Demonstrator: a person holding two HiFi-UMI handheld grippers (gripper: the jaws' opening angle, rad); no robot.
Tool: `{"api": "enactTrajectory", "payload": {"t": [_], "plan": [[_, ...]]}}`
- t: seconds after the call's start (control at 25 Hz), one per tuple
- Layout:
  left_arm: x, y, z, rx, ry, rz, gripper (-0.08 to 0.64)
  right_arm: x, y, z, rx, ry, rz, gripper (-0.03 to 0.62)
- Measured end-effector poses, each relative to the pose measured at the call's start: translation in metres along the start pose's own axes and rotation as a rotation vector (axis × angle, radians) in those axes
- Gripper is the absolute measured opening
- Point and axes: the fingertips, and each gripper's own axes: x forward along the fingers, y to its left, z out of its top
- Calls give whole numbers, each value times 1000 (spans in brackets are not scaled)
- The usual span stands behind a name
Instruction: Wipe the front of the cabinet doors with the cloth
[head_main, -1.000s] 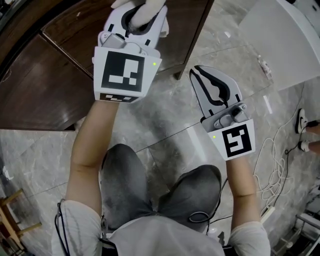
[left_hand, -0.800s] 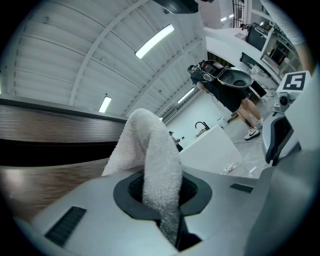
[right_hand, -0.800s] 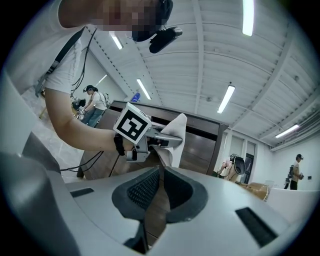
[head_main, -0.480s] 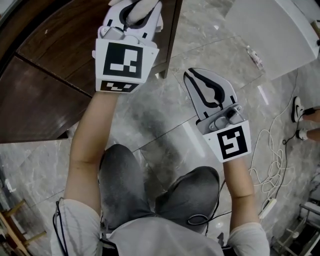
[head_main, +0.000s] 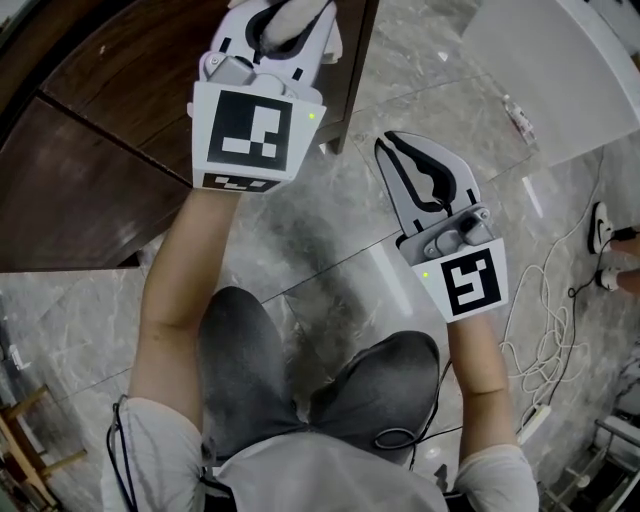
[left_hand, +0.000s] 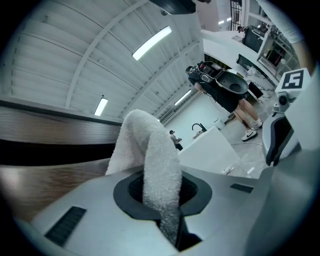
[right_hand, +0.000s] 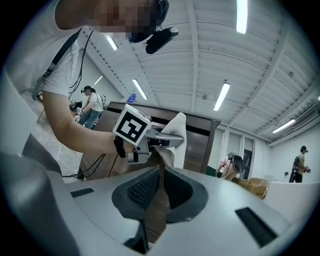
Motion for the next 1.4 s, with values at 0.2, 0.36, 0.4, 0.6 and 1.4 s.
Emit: {"api": "enactTrajectory", "payload": {"t": [0.2,0.36,0.4,0.6,1.4], "plan": [[-55,18,3,78,7,6,58,31,34,15,-2,-36,62,52],[-111,39,2,123,34,22,58,56,63,34,-3,-75,98,52],[-126,45,1,123,42,27,58,63,71,39,-3,-85,106,52],[-196,83,-2,122,66,73,58,94,117,63,-3,-118,150,52],[-244,135,-74,-43,116,152,58,132,179,57,-27,-73,190,52]]}}
